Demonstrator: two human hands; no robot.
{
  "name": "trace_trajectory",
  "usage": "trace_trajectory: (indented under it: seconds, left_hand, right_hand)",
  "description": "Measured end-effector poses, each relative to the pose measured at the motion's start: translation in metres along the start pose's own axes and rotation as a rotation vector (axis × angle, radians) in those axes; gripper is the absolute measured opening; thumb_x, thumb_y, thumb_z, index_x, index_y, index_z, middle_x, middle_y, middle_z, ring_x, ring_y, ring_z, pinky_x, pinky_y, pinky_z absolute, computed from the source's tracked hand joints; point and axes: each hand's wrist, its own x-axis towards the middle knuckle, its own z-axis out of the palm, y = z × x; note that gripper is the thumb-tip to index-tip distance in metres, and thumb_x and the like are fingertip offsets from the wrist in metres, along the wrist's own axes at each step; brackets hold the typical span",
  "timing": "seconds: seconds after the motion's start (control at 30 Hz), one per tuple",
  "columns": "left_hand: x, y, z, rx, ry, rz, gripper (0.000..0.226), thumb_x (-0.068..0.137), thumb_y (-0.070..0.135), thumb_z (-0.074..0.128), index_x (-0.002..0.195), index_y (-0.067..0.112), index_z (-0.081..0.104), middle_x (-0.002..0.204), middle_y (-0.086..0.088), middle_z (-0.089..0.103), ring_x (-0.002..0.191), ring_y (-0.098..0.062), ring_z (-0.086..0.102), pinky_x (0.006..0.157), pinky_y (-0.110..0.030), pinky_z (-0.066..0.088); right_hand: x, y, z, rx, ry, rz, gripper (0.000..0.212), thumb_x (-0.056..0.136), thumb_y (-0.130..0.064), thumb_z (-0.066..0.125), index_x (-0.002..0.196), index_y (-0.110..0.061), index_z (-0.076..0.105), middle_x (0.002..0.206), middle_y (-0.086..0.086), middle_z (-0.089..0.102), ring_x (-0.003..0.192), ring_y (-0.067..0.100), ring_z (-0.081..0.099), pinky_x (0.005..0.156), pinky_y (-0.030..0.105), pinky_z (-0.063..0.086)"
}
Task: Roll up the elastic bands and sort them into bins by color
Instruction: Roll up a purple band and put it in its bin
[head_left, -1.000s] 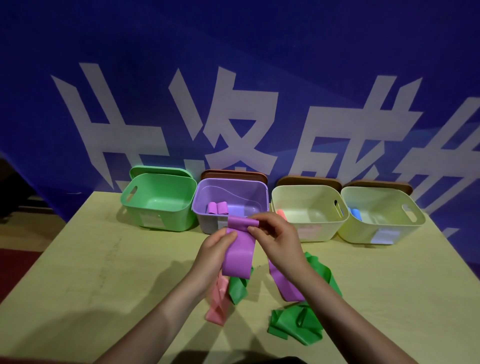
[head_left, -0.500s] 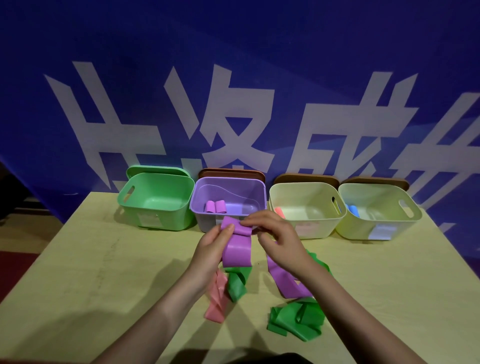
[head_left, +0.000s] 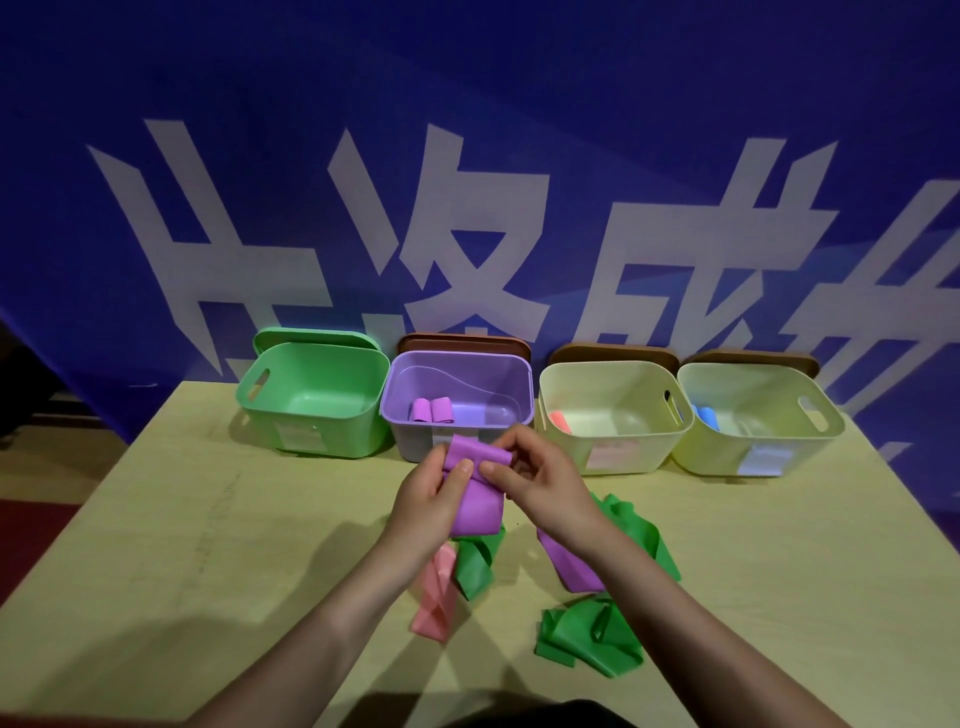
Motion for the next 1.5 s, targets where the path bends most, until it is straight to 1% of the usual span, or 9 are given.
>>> trace_trajectory:
  seconds: [0.17,0.33,0.47,0.53,0.73,0.93,1.13,1.27,1.5]
  left_hand:
    - [-0.001,0.001,0.003,-0.342,0.012,-0.121,0.016,0.093,0.011,0.055,0.103,0.015,0.066,0.098,-0.012,0.068,0.086,-0.019,0.062,0.076,-0.035,0.047]
    - [0.001,0.006,0.003,-0.579,0.081,-0.285,0.051,0.077,0.037,0.061,0.113,0.002,0.064,0.107,-0.022,0.066,0.089,-0.024,0.063,0.073,-0.033,0.050]
    - [0.006,0.002,-0.002,-0.577,0.024,-0.311,0.057,0.080,0.047,0.053,0.119,0.007,0.063,0.114,-0.017,0.068,0.094,-0.022,0.065,0.071,-0.029,0.052]
    - [0.007,0.002,-0.003,-0.586,-0.011,-0.291,0.056,0.080,0.048,0.053,0.118,0.007,0.064,0.114,-0.017,0.068,0.099,-0.024,0.065,0.075,-0.031,0.052]
    - [0.008,0.004,-0.008,-0.503,0.038,-0.261,0.034,0.085,0.025,0.061,0.111,0.004,0.067,0.115,-0.025,0.065,0.099,-0.030,0.062,0.084,-0.041,0.045]
    - [0.009,0.007,-0.009,-0.420,0.078,-0.260,0.019,0.094,0.005,0.048,0.103,0.002,0.064,0.098,-0.020,0.064,0.083,-0.025,0.061,0.070,-0.031,0.049]
    - [0.009,0.007,-0.005,-0.275,0.019,-0.181,0.024,0.095,0.002,0.046,0.106,0.010,0.066,0.098,-0.014,0.066,0.083,-0.021,0.062,0.064,-0.023,0.051]
    - [0.010,0.005,-0.007,-0.193,-0.030,-0.131,0.029,0.095,-0.001,0.047,0.117,0.009,0.061,0.104,-0.011,0.068,0.088,-0.019,0.065,0.072,-0.027,0.053]
    - [0.006,0.005,-0.010,-0.143,-0.026,-0.115,0.026,0.096,0.000,0.047,0.109,0.016,0.064,0.097,-0.011,0.068,0.080,-0.019,0.064,0.067,-0.029,0.049]
  right_hand:
    - [0.000,-0.002,0.001,-0.011,0.060,-0.083,0.015,0.083,-0.012,0.070,0.078,-0.018,0.058,0.061,-0.011,0.046,0.057,0.005,0.037,0.054,0.023,0.031]
    - [0.004,-0.002,0.002,0.015,0.176,-0.064,0.022,0.080,-0.004,0.074,0.084,-0.023,0.065,0.072,-0.010,0.060,0.064,0.003,0.050,0.063,0.019,0.043]
    - [0.001,0.001,0.001,-0.122,0.179,-0.169,0.030,0.080,-0.006,0.075,0.103,-0.025,0.072,0.090,0.001,0.067,0.078,0.011,0.059,0.073,0.027,0.050]
    - [0.001,0.004,0.001,-0.197,0.172,-0.256,0.032,0.079,-0.006,0.075,0.107,-0.021,0.072,0.092,-0.002,0.066,0.082,0.006,0.058,0.075,0.020,0.048]
    - [0.004,0.010,-0.003,-0.224,0.130,-0.271,0.035,0.080,-0.003,0.072,0.112,-0.017,0.071,0.100,-0.001,0.065,0.092,0.006,0.060,0.082,0.017,0.048]
    - [0.001,0.007,-0.009,-0.237,-0.008,-0.220,0.030,0.090,-0.014,0.056,0.116,-0.018,0.069,0.111,-0.005,0.060,0.106,0.004,0.056,0.090,0.013,0.040]
    - [0.001,0.005,-0.003,-0.145,0.022,-0.002,0.024,0.098,-0.018,0.053,0.117,-0.019,0.067,0.110,-0.005,0.064,0.102,0.003,0.059,0.083,0.009,0.043]
    - [0.000,0.001,-0.001,0.031,0.017,0.116,0.015,0.096,-0.012,0.055,0.102,-0.017,0.068,0.088,-0.007,0.069,0.078,-0.003,0.061,0.071,0.013,0.046]
    - [0.000,0.008,0.004,-0.200,0.064,0.074,0.004,0.091,-0.016,0.062,0.092,-0.017,0.066,0.071,-0.004,0.060,0.061,0.003,0.051,0.059,0.020,0.041]
